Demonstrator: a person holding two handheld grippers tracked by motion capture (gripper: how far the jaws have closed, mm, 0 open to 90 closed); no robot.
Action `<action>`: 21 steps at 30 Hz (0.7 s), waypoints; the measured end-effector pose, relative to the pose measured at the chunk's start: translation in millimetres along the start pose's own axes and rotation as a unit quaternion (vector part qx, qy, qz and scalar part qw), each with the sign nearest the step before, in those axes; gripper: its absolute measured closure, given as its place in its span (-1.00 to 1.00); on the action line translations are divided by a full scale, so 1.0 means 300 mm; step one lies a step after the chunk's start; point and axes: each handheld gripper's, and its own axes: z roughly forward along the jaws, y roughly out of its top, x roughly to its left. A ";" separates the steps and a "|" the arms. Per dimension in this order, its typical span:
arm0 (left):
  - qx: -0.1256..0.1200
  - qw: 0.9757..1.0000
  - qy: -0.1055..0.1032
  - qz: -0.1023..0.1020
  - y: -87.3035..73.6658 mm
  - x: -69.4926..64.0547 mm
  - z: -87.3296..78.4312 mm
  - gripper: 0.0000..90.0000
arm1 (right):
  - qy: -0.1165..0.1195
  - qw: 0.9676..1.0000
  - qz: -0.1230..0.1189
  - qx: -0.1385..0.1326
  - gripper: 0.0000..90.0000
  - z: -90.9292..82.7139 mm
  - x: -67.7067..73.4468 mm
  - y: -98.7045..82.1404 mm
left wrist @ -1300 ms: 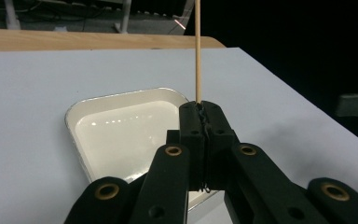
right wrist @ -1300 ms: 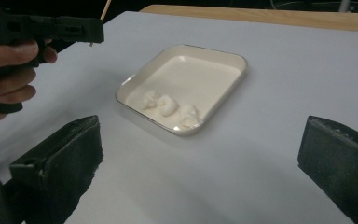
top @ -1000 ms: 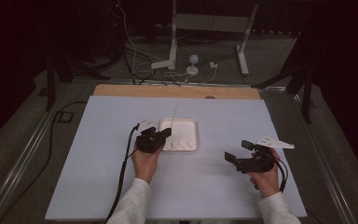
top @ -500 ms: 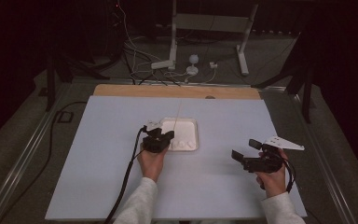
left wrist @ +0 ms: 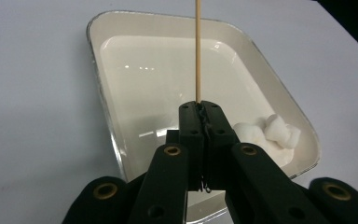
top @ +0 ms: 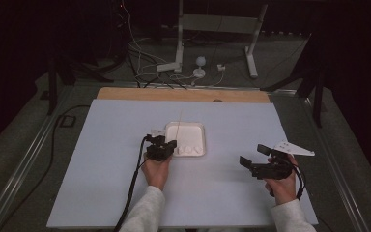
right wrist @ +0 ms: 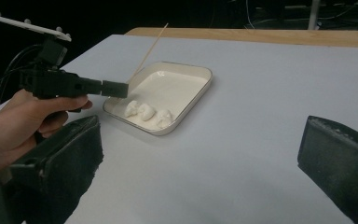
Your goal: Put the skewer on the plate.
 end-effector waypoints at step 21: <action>-0.066 0.995 -0.073 0.001 0.033 0.000 -0.078 -0.01 | -0.005 1.000 -0.006 -0.005 -1.00 -0.003 0.005 -0.002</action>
